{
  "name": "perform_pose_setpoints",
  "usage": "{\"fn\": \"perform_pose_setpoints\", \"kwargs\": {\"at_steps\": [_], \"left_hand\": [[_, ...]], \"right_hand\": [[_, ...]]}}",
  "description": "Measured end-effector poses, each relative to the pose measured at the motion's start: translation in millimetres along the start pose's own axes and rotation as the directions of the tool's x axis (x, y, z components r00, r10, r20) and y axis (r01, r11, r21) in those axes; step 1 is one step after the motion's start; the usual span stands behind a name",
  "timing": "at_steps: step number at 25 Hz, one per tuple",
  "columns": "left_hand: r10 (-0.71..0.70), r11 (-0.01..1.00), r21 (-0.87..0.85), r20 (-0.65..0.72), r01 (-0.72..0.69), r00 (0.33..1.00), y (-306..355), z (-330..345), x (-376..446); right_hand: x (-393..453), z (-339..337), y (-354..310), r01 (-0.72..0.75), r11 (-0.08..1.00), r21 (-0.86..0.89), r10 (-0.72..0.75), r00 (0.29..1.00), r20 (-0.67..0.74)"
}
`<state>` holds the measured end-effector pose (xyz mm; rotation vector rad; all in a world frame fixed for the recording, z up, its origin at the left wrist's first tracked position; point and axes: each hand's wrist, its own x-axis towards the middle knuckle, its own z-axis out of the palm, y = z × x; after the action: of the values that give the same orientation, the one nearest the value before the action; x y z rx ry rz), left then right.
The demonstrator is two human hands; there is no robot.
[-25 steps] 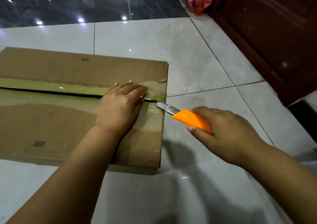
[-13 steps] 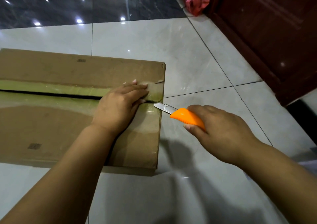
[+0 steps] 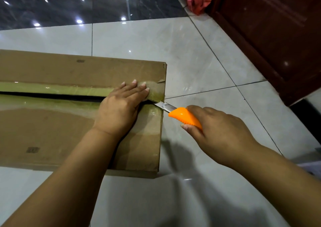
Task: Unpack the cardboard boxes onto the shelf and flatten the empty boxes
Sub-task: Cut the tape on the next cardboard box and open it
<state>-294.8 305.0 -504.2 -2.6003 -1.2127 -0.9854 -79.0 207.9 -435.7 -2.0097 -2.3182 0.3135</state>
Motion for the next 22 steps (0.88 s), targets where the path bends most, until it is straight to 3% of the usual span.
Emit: {"fn": "perform_pose_setpoints", "kwargs": {"at_steps": [14, 22], "left_hand": [[0.026, 0.999, 0.020, 0.007, -0.027, 1.000, -1.4, 0.9, -1.1], [-0.052, 0.992, -0.110, 0.087, 0.061, 0.995, -4.2, -0.4, 5.9]], "right_hand": [[-2.7, 9.2, -4.7, -0.038, 0.999, -0.026, 0.037, 0.999, -0.036], [-6.2, 8.1, 4.7, -0.053, 0.999, -0.004, 0.052, 0.997, -0.056]]}}
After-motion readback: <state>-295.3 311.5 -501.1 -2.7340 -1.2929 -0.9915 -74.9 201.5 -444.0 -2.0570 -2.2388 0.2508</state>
